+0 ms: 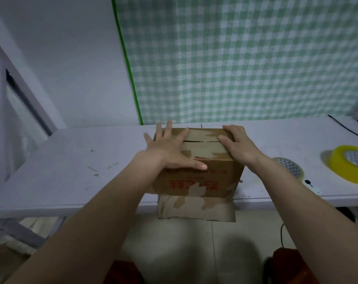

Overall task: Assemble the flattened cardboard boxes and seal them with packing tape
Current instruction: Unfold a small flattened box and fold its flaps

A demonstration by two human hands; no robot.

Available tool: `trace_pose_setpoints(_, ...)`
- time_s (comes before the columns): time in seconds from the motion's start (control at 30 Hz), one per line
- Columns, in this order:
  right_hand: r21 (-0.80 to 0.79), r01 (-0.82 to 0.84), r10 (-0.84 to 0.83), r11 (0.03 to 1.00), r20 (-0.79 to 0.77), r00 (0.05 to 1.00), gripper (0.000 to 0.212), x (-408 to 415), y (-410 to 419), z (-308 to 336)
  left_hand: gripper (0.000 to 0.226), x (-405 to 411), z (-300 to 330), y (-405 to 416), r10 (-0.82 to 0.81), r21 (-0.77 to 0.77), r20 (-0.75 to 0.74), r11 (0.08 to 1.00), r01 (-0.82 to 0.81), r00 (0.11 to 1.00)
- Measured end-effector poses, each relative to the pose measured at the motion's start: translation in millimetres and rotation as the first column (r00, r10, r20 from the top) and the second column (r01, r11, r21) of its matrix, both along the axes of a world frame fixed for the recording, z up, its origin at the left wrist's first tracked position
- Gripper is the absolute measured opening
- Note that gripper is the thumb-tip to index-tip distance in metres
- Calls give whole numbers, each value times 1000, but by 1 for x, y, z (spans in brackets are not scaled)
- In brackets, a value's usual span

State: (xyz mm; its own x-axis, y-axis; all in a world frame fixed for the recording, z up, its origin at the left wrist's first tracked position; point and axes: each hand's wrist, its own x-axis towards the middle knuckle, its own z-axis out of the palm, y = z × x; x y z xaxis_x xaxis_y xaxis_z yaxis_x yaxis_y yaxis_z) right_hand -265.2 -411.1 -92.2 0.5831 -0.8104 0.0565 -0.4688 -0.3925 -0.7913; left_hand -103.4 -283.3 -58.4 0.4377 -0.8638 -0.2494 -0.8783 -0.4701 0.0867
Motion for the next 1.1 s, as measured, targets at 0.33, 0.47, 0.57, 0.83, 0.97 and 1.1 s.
trace_pose_setpoints(0.33,-17,8,-8,1000,-7,1000,43,7,-5,3,121,-13,-19,8,22,-110,60,994,-15,998)
trace_pose_setpoints(0.47,-34,4,-4,999,-3,1000,41,6,-4,1,128,-17,-17,4,15,-134,138,991,4,990)
trace_pose_setpoints(0.57,-51,7,-6,999,7,1000,40,5,-3,-2,135,-32,-18,-8,-42,-139,113,989,58,993)
trace_pose_setpoints(0.83,56,46,-54,997,154,987,41,-1,0,-5,118,-36,-21,-28,-143,-107,123,982,156,982)
trace_pose_setpoints(0.97,34,265,-266,964,205,942,42,-35,-2,-31,119,-33,-23,-29,-144,-124,147,979,163,979)
trace_pose_setpoints(1.1,-155,412,-434,898,-157,887,43,-101,-28,-74,117,-32,-23,-29,-155,-111,156,979,174,975)
